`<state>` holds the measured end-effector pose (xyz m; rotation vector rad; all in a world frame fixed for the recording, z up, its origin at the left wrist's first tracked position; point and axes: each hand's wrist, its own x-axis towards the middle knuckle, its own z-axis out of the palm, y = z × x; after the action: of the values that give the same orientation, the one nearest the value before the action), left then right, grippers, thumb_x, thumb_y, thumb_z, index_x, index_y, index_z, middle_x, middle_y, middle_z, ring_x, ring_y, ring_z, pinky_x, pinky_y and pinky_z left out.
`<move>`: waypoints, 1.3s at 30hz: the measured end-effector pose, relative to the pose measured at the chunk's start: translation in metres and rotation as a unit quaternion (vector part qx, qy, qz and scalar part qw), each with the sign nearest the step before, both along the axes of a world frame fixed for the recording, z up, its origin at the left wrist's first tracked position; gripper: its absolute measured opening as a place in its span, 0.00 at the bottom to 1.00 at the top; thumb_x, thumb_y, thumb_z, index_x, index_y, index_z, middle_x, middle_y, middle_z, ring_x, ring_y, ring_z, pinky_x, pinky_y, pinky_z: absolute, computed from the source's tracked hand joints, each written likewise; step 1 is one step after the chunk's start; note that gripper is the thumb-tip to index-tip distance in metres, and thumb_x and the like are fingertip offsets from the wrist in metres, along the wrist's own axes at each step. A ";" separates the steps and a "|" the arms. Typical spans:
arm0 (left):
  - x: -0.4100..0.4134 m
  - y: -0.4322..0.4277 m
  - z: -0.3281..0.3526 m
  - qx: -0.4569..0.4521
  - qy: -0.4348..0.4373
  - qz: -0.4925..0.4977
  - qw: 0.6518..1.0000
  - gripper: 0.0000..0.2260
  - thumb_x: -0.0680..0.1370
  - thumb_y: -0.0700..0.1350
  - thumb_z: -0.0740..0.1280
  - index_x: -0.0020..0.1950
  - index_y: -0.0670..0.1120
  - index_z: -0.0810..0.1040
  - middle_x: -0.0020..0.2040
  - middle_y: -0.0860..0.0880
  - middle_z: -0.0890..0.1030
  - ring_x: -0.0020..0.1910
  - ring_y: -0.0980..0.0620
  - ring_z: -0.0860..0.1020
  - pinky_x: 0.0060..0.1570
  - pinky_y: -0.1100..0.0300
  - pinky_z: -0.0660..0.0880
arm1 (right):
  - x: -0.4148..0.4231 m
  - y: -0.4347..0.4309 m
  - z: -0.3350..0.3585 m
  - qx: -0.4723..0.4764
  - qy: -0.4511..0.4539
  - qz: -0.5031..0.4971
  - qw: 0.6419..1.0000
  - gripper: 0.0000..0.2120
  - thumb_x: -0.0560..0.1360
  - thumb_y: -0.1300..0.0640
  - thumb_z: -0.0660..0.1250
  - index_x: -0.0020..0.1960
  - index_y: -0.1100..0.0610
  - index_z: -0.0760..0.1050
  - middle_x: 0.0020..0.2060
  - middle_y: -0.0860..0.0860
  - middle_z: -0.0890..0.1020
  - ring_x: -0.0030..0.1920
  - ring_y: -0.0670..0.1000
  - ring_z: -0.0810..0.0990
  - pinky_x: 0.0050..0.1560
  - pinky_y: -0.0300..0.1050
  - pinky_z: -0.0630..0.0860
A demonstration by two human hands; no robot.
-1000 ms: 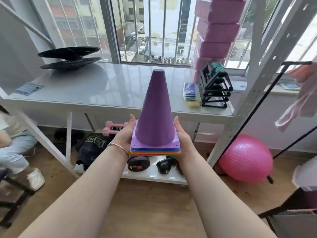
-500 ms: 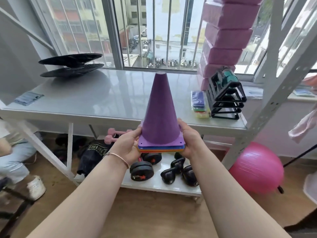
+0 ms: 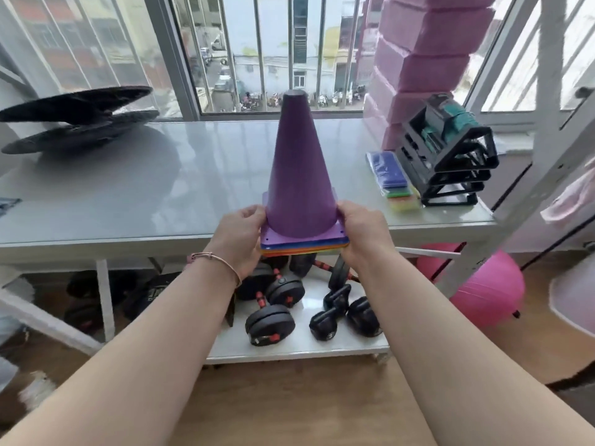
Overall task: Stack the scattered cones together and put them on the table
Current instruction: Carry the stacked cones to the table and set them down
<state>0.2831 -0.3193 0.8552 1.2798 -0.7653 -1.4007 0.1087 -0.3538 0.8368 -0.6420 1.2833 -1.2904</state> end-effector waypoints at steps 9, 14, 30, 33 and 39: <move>0.015 -0.049 -0.025 -0.076 -0.106 -0.047 0.990 0.13 0.82 0.43 0.59 0.62 0.42 0.78 0.56 0.45 0.84 0.58 0.47 0.81 0.64 0.50 0.74 | 0.011 -0.052 -0.016 -0.082 0.114 -0.049 0.989 0.12 0.71 0.52 0.68 0.51 0.55 0.84 0.46 0.50 0.87 0.51 0.51 0.84 0.58 0.54 0.80; 0.022 -0.084 -0.023 -0.087 -0.143 -0.018 0.986 0.11 0.80 0.45 0.63 0.58 0.45 0.81 0.55 0.45 0.84 0.57 0.46 0.81 0.64 0.49 0.74 | 0.012 -0.088 -0.022 -0.089 0.103 0.008 0.991 0.12 0.74 0.56 0.67 0.55 0.58 0.84 0.49 0.50 0.87 0.54 0.51 0.84 0.61 0.52 0.79; 0.038 -0.171 -0.029 -0.065 -0.142 -0.010 0.988 0.12 0.77 0.37 0.66 0.57 0.49 0.81 0.53 0.45 0.85 0.52 0.47 0.82 0.62 0.52 0.75 | 0.004 -0.179 -0.030 -0.126 0.089 0.225 0.962 0.11 0.74 0.56 0.68 0.53 0.58 0.84 0.51 0.55 0.87 0.58 0.57 0.83 0.68 0.59 0.73; 0.041 -0.185 -0.028 -0.067 -0.180 -0.010 0.981 0.12 0.77 0.37 0.67 0.58 0.50 0.80 0.51 0.47 0.85 0.50 0.50 0.83 0.55 0.62 0.79 | 0.006 -0.195 -0.025 -0.140 0.140 0.218 0.956 0.09 0.77 0.58 0.67 0.53 0.57 0.84 0.50 0.54 0.87 0.57 0.56 0.83 0.66 0.58 0.75; 0.051 -0.222 -0.028 -0.068 -0.211 -0.046 0.974 0.16 0.75 0.37 0.70 0.62 0.48 0.79 0.51 0.46 0.85 0.46 0.53 0.82 0.46 0.67 0.78 | 0.014 -0.232 -0.014 -0.163 0.194 0.251 0.934 0.10 0.77 0.60 0.66 0.56 0.57 0.83 0.53 0.55 0.86 0.59 0.58 0.82 0.66 0.58 0.74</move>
<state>0.3341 -0.5412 0.8270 1.4686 -1.1996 -1.1340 0.1226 -0.5859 0.8228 -1.4206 1.1098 -0.9743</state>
